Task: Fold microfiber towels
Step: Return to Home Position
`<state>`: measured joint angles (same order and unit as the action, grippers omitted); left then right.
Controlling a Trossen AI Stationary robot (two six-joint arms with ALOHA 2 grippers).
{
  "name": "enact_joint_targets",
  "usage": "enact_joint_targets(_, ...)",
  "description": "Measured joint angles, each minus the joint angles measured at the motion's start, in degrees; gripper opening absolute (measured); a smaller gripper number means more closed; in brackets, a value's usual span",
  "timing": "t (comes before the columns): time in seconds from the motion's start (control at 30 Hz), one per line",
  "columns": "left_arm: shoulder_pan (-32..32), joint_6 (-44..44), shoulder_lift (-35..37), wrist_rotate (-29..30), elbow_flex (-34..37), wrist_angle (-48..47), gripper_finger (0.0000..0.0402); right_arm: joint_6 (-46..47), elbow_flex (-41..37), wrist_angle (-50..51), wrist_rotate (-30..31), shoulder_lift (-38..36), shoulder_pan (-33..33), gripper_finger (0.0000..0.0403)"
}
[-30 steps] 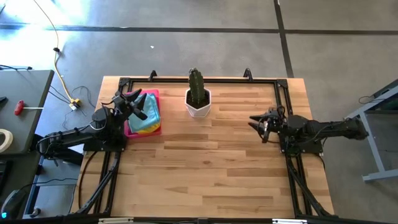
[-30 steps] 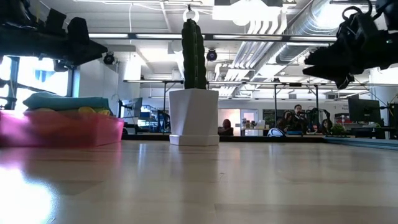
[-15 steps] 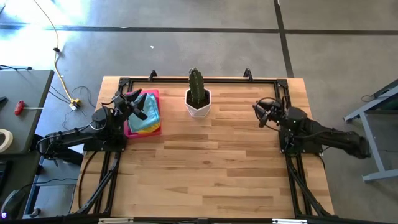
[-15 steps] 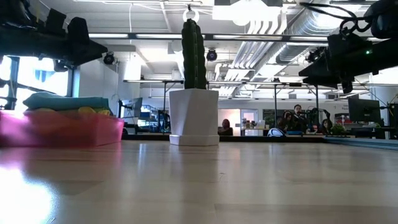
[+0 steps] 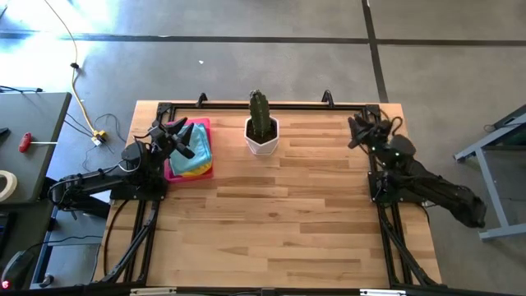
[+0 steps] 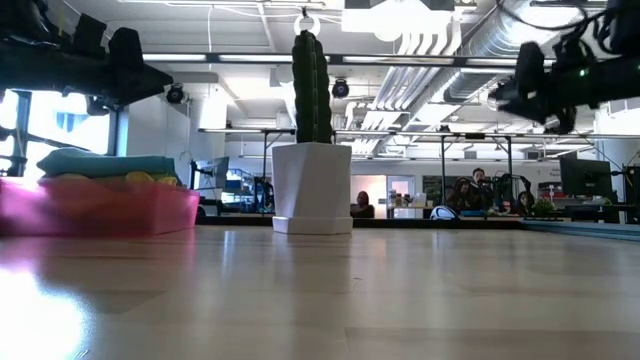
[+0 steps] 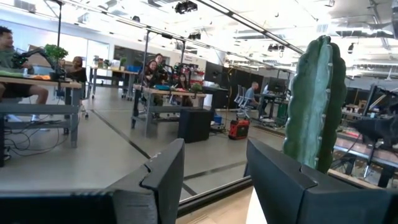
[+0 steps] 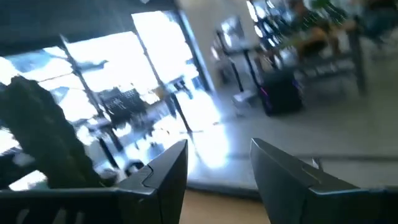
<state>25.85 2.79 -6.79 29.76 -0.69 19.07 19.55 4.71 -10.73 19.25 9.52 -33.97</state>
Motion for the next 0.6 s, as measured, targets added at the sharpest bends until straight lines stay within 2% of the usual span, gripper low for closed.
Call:
enact_joint_targets(0.13, 0.0, 0.0, 0.0, 0.0, 0.0, 0.0, 0.0166, -7.0, 0.0, -10.3, -9.7, -0.7, -1.4, 0.0167)
enact_joint_targets(0.23, 0.0, 0.0, 0.0, 0.0, 0.0, 0.0, 0.0166, -10.0, 0.0, -11.9, -15.3, -2.1, -1.7, 0.0167)
enact_joint_targets(0.6, 0.0, 0.0, 0.0, 0.0, 0.0, 0.0, 0.0166, -13.5, 0.0, -2.1, -18.1, -8.0, -1.8, 0.0167)
